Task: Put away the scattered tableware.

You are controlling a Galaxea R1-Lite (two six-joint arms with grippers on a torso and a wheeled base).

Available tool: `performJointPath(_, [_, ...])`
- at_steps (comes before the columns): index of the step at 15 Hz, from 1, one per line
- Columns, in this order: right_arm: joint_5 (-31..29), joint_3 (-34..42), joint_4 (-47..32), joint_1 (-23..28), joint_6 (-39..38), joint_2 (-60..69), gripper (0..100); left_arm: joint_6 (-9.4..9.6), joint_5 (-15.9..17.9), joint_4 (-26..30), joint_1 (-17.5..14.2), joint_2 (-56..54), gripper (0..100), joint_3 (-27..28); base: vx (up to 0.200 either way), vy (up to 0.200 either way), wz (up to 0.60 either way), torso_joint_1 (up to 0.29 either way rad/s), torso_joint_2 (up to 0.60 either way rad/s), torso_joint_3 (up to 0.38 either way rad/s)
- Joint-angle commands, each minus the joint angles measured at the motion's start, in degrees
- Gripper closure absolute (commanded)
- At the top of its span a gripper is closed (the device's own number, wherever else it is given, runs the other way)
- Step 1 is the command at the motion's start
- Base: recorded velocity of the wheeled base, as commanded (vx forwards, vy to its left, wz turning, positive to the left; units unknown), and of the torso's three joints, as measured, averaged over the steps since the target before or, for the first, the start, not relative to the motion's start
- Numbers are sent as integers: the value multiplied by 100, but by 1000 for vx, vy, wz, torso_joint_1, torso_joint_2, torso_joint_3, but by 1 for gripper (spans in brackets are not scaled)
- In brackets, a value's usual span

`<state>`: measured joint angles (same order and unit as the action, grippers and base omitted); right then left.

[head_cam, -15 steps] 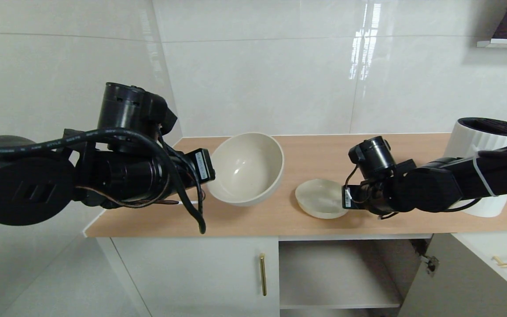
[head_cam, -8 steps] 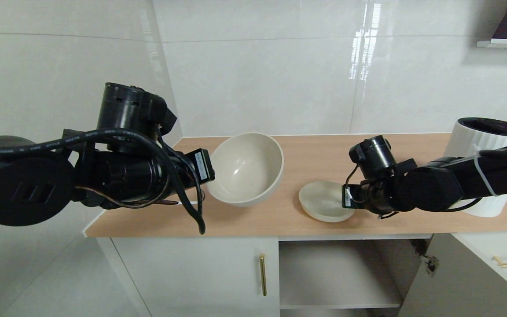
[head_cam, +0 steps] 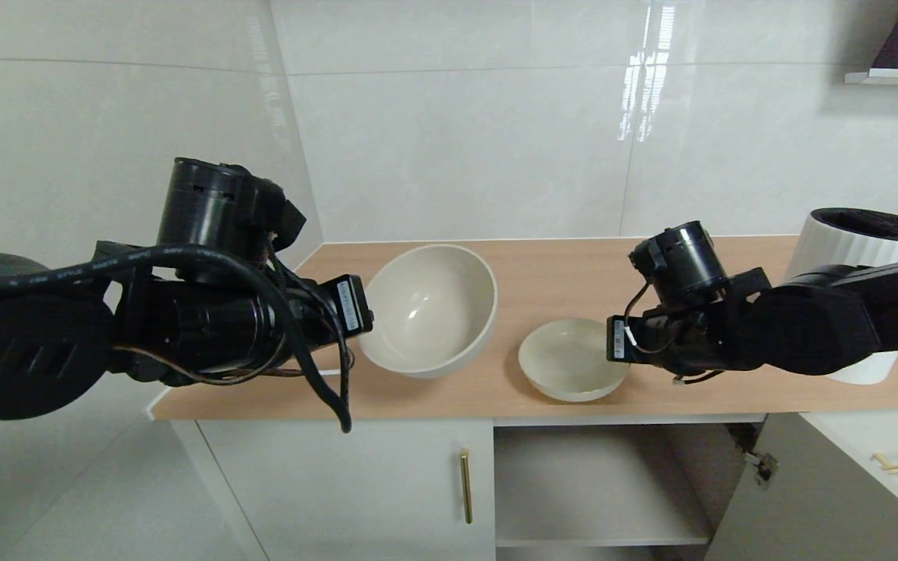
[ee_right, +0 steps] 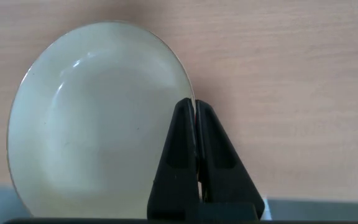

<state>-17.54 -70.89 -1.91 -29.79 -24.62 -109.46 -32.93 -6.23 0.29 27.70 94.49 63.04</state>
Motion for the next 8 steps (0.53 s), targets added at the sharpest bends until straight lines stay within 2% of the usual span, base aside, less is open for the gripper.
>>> performJointPath(1, [409, 453, 7, -70, -16, 680, 100, -3, 8, -12, -1, -194, 100, -178, 0, 0, 0, 0, 0, 0])
performJointPath(4, [1359, 972, 24, -35, 2, 1436, 100, -3, 16, -20, -1, -467, 100, -503, 0, 0, 0, 0, 0, 0])
performJointPath(8, [1227, 1402, 42, -35, 63, 1902, 100, -3, 16, -20, -1, -590, 100, -758, 0, 0, 0, 0, 0, 0])
